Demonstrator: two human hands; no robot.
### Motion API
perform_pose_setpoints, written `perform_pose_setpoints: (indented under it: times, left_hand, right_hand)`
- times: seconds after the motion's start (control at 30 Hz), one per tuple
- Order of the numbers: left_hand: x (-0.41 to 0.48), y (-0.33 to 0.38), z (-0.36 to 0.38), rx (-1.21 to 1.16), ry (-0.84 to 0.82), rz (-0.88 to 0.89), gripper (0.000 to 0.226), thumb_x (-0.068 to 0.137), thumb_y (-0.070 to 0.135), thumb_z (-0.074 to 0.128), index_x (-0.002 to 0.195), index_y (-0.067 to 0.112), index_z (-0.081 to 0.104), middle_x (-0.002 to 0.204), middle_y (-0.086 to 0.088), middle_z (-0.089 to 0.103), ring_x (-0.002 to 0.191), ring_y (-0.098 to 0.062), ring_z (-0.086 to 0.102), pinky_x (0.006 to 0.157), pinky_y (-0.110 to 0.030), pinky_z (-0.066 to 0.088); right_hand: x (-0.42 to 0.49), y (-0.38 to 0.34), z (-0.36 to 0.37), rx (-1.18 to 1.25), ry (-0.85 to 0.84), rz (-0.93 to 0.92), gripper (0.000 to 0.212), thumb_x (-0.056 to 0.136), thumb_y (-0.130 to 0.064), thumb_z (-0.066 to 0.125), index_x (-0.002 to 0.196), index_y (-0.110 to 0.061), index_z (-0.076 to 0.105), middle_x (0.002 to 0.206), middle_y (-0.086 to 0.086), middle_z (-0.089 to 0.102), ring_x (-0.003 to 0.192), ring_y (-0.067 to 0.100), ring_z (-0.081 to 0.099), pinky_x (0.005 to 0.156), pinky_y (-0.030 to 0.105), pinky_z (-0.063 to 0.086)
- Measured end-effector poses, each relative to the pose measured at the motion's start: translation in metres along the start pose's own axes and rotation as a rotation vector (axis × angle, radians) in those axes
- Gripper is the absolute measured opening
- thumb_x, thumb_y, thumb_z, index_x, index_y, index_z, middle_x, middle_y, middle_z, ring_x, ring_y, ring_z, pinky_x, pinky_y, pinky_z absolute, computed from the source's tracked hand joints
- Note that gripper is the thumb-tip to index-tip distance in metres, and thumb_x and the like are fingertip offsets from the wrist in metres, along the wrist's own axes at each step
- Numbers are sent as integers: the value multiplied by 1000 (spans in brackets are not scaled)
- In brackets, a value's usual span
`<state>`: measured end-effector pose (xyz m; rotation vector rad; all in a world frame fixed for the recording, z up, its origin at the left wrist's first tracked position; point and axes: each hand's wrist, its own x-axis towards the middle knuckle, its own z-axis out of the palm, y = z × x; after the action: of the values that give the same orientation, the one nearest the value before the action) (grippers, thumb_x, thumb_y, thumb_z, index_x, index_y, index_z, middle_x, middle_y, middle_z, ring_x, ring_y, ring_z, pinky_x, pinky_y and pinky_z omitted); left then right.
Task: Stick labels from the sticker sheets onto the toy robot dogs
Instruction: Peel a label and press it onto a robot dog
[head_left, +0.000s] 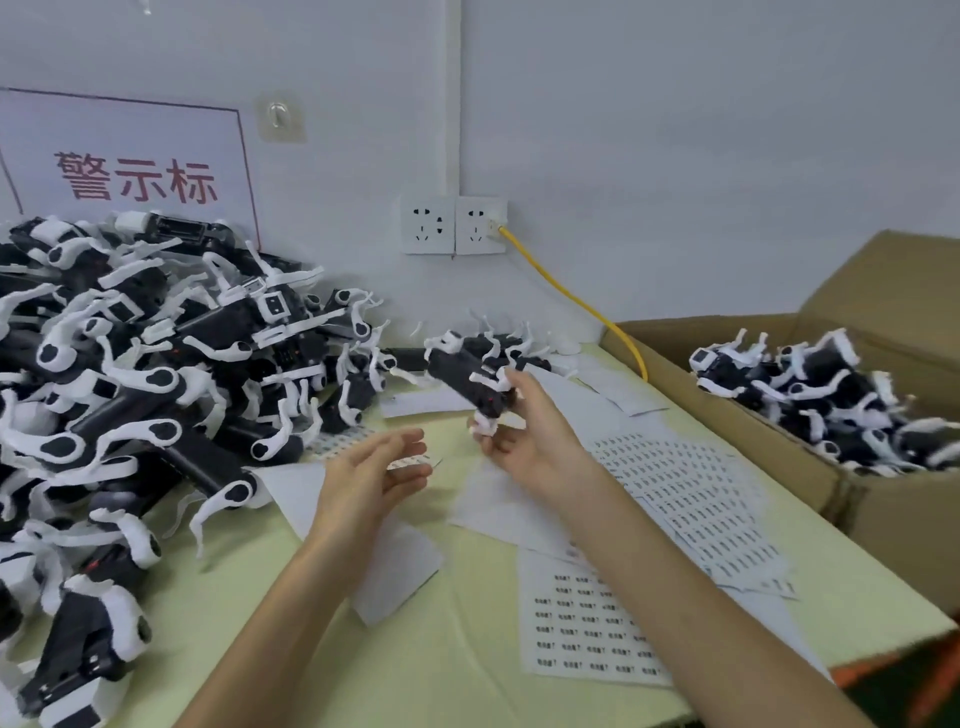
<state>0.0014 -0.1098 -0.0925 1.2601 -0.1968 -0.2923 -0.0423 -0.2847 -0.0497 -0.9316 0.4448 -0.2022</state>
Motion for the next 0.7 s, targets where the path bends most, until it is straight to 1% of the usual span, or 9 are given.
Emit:
perform_pose_setpoints:
  times: [0.13, 0.2, 0.27, 0.33, 0.37, 0.47, 0.53, 0.6, 0.7]
  left_hand:
    - [3, -4, -3, 6, 3, -15, 25, 107, 12, 51, 100, 7, 75, 98, -11, 76, 72, -17, 74, 69, -24, 60]
    - [3, -4, -4, -5, 12, -15, 25, 107, 13, 51, 99, 6, 74, 95, -10, 77, 71, -17, 74, 73, -29, 58]
    - [3, -4, -4, -17, 16, -16, 26, 107, 14, 51, 99, 6, 74, 93, -10, 78, 72, -18, 75, 77, -34, 55]
    - [5, -4, -5, -11, 20, -22, 25, 106, 15, 52, 99, 5, 74, 93, -10, 78, 74, -20, 75, 79, -36, 55]
    - [6, -5, -6, -5, 22, -21, 24, 106, 15, 53, 99, 5, 74, 93, -10, 79, 75, -21, 75, 79, -36, 55]
    - [8, -6, -8, 22, 22, -18, 23, 105, 14, 54, 99, 5, 75, 93, -10, 79, 75, -21, 75, 79, -36, 54]
    - [7, -7, -8, 45, 17, -25, 24, 105, 14, 54, 99, 5, 75, 92, -10, 79, 73, -20, 75, 78, -36, 55]
    - [5, -6, -7, 64, 17, -33, 24, 105, 13, 53, 99, 5, 75, 89, -9, 79, 70, -19, 74, 77, -36, 55]
    - [2, -1, -5, 69, 28, -44, 24, 105, 13, 53, 97, 4, 75, 85, -7, 77, 68, -18, 72, 74, -33, 56]
  right_hand:
    - [8, -75, -31, 295, 43, -167, 34, 92, -36, 68, 108, -6, 63, 98, 17, 60, 68, 23, 57, 51, 22, 48]
    - [9, -119, -53, 430, 52, -328, 50, 95, -44, 64, 127, -7, 58, 113, 18, 59, 81, 28, 66, 65, 27, 53]
    - [10, -158, -79, 511, 75, -457, 65, 98, -53, 57, 148, -13, 43, 139, 18, 49, 109, 35, 64, 89, 40, 54]
    - [9, -181, -98, 466, 151, -487, 68, 102, -50, 51, 157, -19, 26, 154, 17, 36, 126, 41, 54, 107, 50, 47]
    - [10, -186, -103, 382, 196, -481, 65, 104, -45, 50, 158, -19, 24, 156, 17, 36, 127, 41, 55, 109, 51, 46]
    - [11, -174, -93, 111, 246, -469, 45, 105, -29, 48, 147, -15, 41, 145, 17, 51, 110, 35, 68, 101, 39, 52]
    - [10, -153, -75, 13, 201, -451, 34, 104, -23, 47, 135, -11, 52, 133, 14, 64, 95, 28, 72, 83, 31, 52]
    - [10, -130, -52, -122, 116, -400, 35, 104, -23, 43, 131, -10, 60, 121, 10, 71, 83, 21, 70, 70, 26, 49]
    - [13, -94, -17, -361, -32, -306, 34, 101, -25, 50, 125, -11, 68, 111, 7, 76, 81, 20, 69, 72, 27, 49]
